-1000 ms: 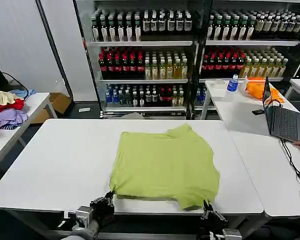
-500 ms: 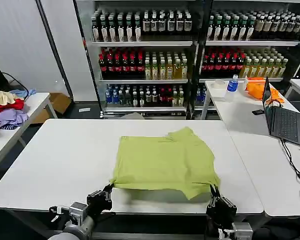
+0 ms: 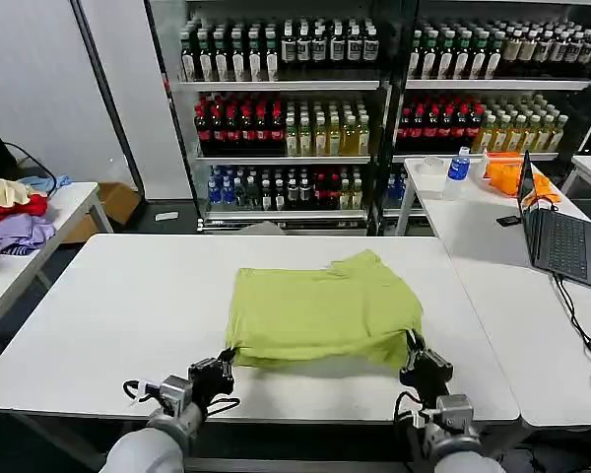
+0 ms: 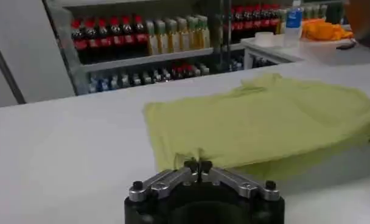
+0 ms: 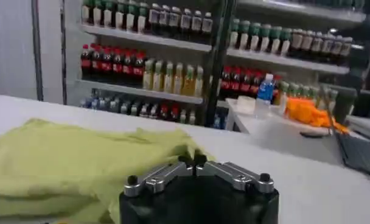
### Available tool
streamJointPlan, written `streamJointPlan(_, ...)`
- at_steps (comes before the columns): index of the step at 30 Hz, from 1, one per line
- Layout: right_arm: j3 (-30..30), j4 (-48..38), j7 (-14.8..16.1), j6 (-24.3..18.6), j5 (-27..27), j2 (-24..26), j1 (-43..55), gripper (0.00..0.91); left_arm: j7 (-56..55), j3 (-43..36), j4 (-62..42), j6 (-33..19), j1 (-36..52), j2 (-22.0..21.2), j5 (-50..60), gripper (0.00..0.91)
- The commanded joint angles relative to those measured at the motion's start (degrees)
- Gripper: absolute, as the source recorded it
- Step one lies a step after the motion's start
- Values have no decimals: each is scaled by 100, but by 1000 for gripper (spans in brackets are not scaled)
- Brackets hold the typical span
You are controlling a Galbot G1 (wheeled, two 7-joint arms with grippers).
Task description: Fold and organize the clothes.
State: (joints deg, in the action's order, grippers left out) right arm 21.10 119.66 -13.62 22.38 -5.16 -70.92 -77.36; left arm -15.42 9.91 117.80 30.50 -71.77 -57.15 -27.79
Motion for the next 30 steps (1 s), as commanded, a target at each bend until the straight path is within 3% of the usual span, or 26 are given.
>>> streamJointPlan(1,-117,-781,12,-88,167,117,709,0,35,-352,-761,-56,738,-52,87,20)
streamJointPlan(30,-467,-1765,5,-272,641,-183,1129,0,-187,-464,-1175,-321,1059,-546,350,71)
